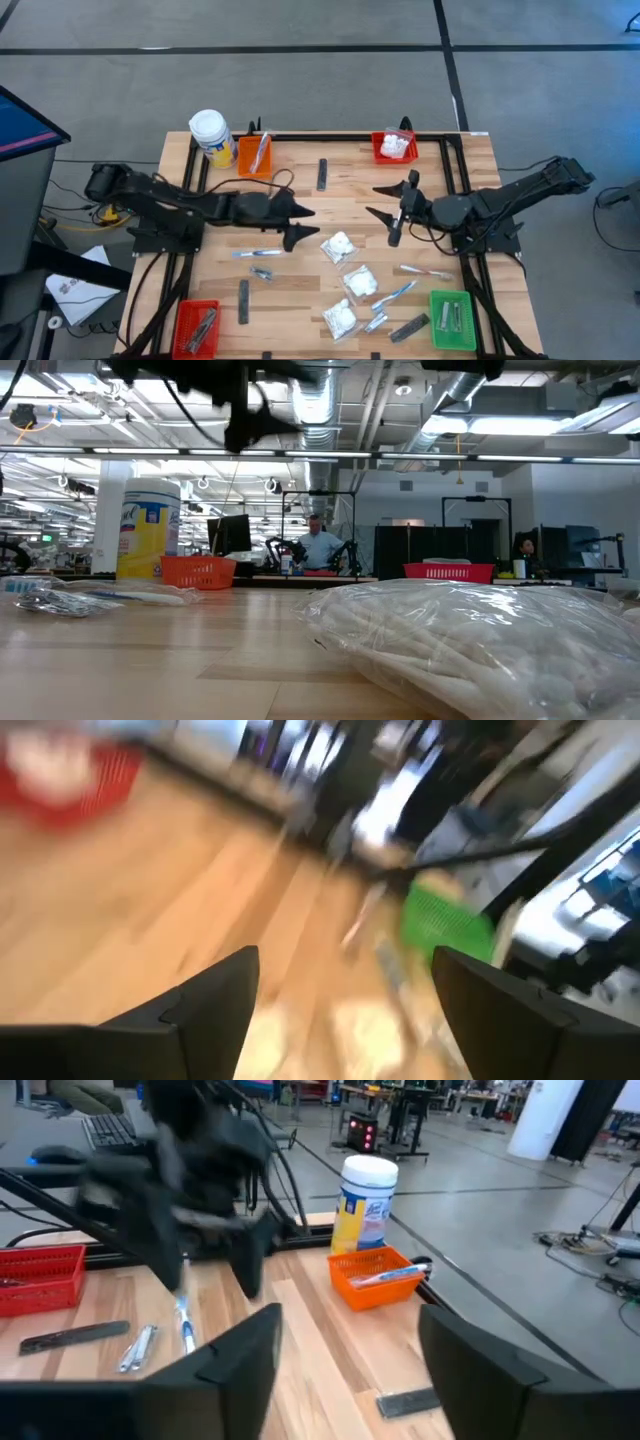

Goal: Pick & Place Travel size toiletries
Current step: Stack the top cotton pack on top of the cotton pack in the red bin

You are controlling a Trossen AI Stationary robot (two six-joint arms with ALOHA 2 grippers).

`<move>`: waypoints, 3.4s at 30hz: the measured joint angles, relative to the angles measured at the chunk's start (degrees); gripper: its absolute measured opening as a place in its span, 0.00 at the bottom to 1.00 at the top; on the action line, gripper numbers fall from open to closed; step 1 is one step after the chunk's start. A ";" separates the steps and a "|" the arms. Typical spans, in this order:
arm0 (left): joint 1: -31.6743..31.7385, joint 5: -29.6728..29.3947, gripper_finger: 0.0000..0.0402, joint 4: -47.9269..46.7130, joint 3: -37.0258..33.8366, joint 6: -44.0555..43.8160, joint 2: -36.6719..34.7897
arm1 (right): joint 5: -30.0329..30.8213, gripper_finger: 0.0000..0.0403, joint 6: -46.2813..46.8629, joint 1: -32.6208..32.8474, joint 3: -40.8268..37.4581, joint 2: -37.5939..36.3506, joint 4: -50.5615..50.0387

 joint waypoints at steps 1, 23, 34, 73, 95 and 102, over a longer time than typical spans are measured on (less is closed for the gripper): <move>0.93 0.79 0.70 -1.84 -0.05 -1.26 1.04 | 0.00 0.62 0.43 -0.05 0.00 0.00 -0.43; 7.11 20.48 0.57 0.73 12.24 -3.77 28.13 | 0.02 0.72 6.11 -0.12 0.04 -0.02 -4.13; 8.74 15.02 0.57 -11.22 12.48 -4.10 27.50 | 0.04 0.72 7.34 -0.11 0.04 -0.02 -6.26; 9.98 23.79 0.03 -10.61 18.49 -3.53 36.65 | 0.12 0.72 8.50 -0.13 0.02 -0.02 -8.57; -7.28 -33.47 0.00 -3.02 11.09 12.36 8.72 | 1.68 0.72 8.34 -0.09 -0.02 -0.01 -4.27; -11.45 -43.28 0.00 17.91 4.17 24.74 6.45 | 1.71 0.72 6.63 -0.10 -0.02 3.19 1.55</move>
